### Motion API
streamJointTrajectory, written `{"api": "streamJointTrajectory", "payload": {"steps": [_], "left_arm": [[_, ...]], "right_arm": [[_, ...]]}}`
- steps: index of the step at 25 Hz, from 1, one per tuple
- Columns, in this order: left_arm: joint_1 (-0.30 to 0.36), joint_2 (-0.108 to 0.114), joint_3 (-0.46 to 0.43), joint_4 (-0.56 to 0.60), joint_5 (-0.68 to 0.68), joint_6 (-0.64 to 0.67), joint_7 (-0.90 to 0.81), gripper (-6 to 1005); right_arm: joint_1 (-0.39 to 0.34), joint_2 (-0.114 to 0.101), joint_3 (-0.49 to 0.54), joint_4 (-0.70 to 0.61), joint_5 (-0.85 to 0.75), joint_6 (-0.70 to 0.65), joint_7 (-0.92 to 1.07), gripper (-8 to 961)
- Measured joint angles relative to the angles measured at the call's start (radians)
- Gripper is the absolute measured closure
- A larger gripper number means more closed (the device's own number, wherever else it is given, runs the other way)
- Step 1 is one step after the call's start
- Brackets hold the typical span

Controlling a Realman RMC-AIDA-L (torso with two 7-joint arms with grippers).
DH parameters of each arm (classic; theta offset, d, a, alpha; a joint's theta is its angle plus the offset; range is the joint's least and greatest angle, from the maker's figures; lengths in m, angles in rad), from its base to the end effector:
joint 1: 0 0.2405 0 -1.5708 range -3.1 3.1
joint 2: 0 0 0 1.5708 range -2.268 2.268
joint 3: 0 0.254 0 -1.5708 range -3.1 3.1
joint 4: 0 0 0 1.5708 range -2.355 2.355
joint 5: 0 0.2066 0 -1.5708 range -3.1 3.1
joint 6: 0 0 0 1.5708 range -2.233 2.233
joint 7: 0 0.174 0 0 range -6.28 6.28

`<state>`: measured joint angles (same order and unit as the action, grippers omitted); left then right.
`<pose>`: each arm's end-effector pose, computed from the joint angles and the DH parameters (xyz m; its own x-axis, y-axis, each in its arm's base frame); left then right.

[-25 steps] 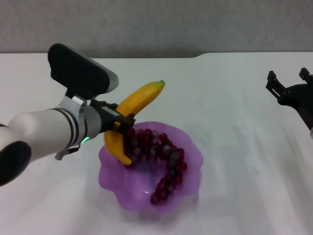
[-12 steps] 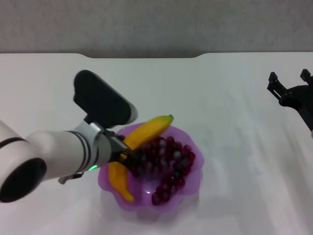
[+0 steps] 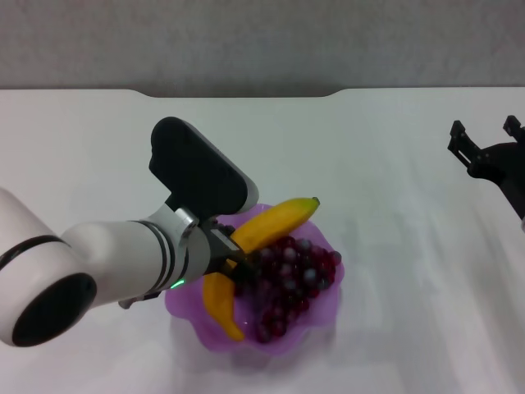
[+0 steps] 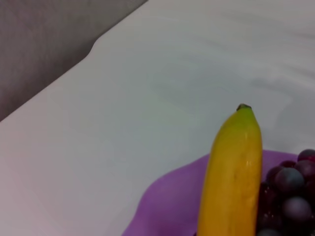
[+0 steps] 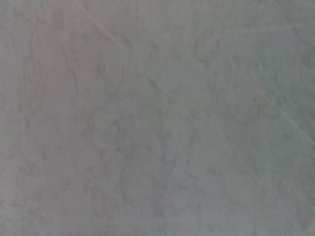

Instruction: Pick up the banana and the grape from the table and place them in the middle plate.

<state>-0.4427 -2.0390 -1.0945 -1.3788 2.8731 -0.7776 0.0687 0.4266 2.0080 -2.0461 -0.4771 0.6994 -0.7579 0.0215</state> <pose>-0.1720 0.3622 -0.1040 0.8952 0.4455 0.0125 0.3381 -0.6606 -0.6703 0.3031 0.4052 -0.0096 0.7247 -0.0757 -0.6849 -0.6882 -0.1301 -0.7138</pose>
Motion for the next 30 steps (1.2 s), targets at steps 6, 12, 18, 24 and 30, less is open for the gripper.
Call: {"api": "streamJointTrajectory", "payload": {"steps": [6, 12, 18, 24, 30], "left_arm": [[-0.009, 0.000, -0.011, 0.018, 0.000, 0.045, -0.001, 497], [0.020, 0.002, -0.043, 0.021, 0.000, 0.169, 0.005, 171], [0.070, 0.004, -0.062, 0.042, 0.000, 0.359, 0.048, 93], [0.116, 0.001, -0.072, 0.122, -0.002, 0.635, 0.046, 92], [0.086, 0.001, -0.110, 0.260, -0.090, 0.808, 0.014, 92]], "right_arm": [[0.002, 0.000, -0.002, -0.004, 0.000, 0.000, 0.000, 74], [0.001, 0.000, -0.002, 0.001, 0.000, 0.001, 0.000, 74], [0.000, 0.000, -0.002, -0.001, 0.000, 0.000, 0.000, 75], [0.001, 0.000, 0.000, -0.001, 0.000, -0.002, 0.000, 75], [0.006, 0.000, 0.002, 0.000, 0.000, -0.002, 0.000, 75]]}}
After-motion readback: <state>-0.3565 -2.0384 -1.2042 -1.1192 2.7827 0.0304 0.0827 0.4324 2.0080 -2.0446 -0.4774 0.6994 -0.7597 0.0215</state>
